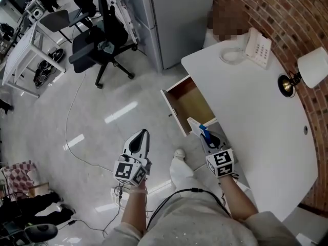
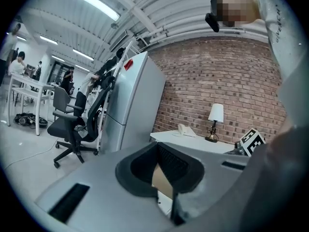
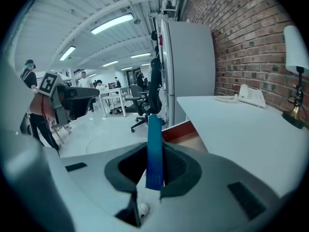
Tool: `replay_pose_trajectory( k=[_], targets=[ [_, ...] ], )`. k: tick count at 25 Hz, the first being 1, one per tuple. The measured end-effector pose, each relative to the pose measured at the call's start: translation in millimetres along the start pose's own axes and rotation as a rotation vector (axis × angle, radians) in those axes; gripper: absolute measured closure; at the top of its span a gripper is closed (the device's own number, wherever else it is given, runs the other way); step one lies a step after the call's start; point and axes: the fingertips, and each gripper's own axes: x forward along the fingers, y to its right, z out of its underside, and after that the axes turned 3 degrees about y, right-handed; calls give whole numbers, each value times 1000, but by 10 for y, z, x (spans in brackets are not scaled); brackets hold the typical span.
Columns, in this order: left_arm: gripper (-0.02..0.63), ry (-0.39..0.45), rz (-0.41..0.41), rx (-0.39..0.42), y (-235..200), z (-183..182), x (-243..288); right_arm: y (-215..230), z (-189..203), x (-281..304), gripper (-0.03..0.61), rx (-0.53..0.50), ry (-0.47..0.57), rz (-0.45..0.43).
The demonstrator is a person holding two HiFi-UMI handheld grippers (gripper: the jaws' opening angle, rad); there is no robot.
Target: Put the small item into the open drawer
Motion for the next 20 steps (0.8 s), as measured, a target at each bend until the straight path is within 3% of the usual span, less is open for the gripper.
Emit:
replay_pose_trajectory(
  k=[10,17,20],
  targets=[
    [609,-41,28,-24,-189,307,384,61,207,604,511,-138,-143,-23],
    [609,-52,32,-44,-326,401,568,130,375,907,511,-385,-298,-16],
    [609,-62,40,-39,-385,450,626,126,545,1043,511,-436,-364,-19]
  ],
)
